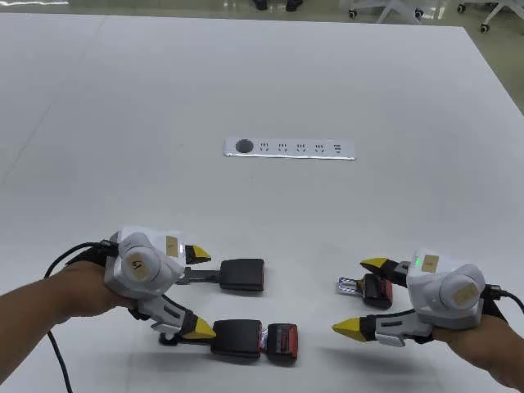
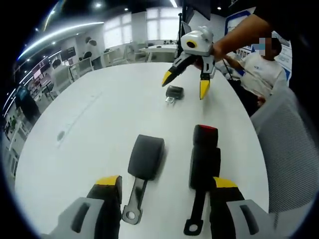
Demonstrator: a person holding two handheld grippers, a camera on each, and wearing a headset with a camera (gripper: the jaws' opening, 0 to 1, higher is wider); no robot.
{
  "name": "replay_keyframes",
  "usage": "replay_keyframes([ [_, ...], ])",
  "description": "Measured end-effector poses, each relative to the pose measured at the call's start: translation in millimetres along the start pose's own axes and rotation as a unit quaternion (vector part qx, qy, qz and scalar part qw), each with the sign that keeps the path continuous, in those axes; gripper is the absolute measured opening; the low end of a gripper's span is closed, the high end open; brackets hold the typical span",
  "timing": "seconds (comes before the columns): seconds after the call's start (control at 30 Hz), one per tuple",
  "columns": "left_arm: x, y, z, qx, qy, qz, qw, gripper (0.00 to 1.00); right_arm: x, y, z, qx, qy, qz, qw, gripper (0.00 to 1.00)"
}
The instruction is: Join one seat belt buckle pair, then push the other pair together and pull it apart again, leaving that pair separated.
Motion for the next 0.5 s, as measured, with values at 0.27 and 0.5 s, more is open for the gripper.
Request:
replay_keyframes([
  [0.27, 13.3, -12.2, -0.2, 0.002, -0.015, 0.001, 0.9999, 0.71, -19.2, 15.7, -16.0, 0.031, -0.009, 0.001, 0.9995, 0.71],
  [0.5, 13.8, -24.8, 3.7, -0.001, -0.01, -0.007, 0.9999, 0.71, -27.7, 17.1, -23.7, 0.044, -0.011, 0.008, 0.9989, 0.71],
])
Point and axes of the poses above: the centre of the closed fingertips' face, and the gripper's own axes: y roughly backward along the fingers, x roughly to its left, z roughly out of its top, the point moved 7 cm from there along y, roughly backward along the fingers, and after that the axes turned 15 degrees about z, right-handed, at the moved point
